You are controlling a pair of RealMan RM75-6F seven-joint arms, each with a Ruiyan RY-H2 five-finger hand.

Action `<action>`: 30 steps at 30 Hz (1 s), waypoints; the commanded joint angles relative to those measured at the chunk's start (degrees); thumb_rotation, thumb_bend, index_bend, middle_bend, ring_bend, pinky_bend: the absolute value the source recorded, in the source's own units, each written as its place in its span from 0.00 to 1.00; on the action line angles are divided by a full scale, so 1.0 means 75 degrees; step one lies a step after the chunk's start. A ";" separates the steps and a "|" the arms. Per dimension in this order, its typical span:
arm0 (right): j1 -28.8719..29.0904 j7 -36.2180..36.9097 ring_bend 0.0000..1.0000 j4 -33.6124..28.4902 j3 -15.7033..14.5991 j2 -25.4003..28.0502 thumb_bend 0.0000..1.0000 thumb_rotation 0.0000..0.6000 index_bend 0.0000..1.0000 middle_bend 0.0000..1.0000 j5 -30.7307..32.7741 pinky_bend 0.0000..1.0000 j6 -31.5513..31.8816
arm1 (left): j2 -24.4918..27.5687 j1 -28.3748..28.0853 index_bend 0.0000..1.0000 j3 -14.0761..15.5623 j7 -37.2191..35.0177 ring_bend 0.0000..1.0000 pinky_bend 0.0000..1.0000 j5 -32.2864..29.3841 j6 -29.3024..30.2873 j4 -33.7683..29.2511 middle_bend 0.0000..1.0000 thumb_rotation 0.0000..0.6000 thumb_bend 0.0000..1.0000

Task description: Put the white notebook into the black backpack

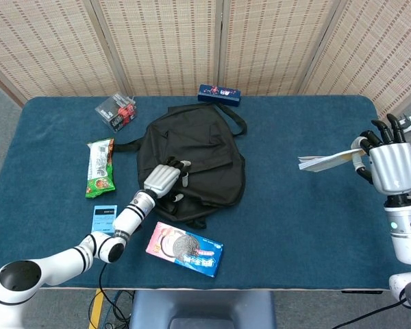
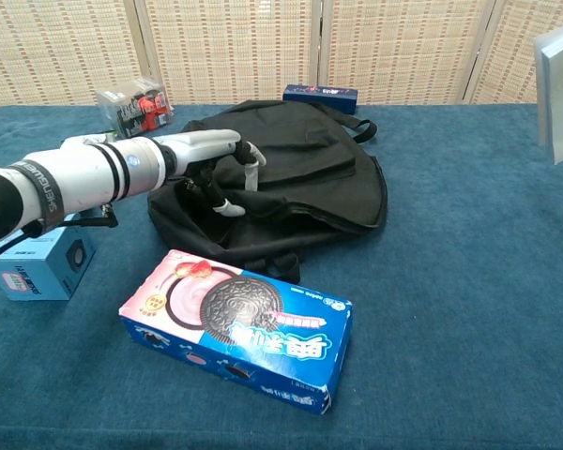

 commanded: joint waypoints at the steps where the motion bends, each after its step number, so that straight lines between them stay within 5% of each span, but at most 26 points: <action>1: -0.0034 0.0039 0.18 -0.0015 0.0013 0.0008 0.59 1.00 0.68 0.43 -0.0028 0.08 0.0059 | -0.0093 0.0027 0.74 -0.0055 -0.0192 0.21 0.00 0.0132 0.0187 0.0141 0.24 1.00 0.35; 7: -0.0084 0.0188 0.18 -0.0270 0.0026 0.0071 0.59 1.00 0.68 0.43 -0.0319 0.08 0.0373 | -0.0156 0.0078 0.82 -0.0432 -0.0374 0.28 0.00 -0.0070 0.0633 0.0271 0.34 1.00 0.39; 17: 0.0152 0.0454 0.19 -0.1513 0.0029 0.0336 0.59 1.00 0.68 0.43 -0.1455 0.08 0.0912 | -0.0037 -0.0429 0.81 -0.1254 0.0333 0.28 0.01 -0.1575 0.0094 0.0554 0.34 1.00 0.40; 30: 0.1262 0.0595 0.20 -0.2329 0.0005 -0.0022 0.58 1.00 0.69 0.44 -0.2276 0.08 -0.0118 | -0.0416 -0.1201 0.75 -0.1745 0.1417 0.27 0.02 -0.3176 -0.0173 0.1760 0.34 1.00 0.40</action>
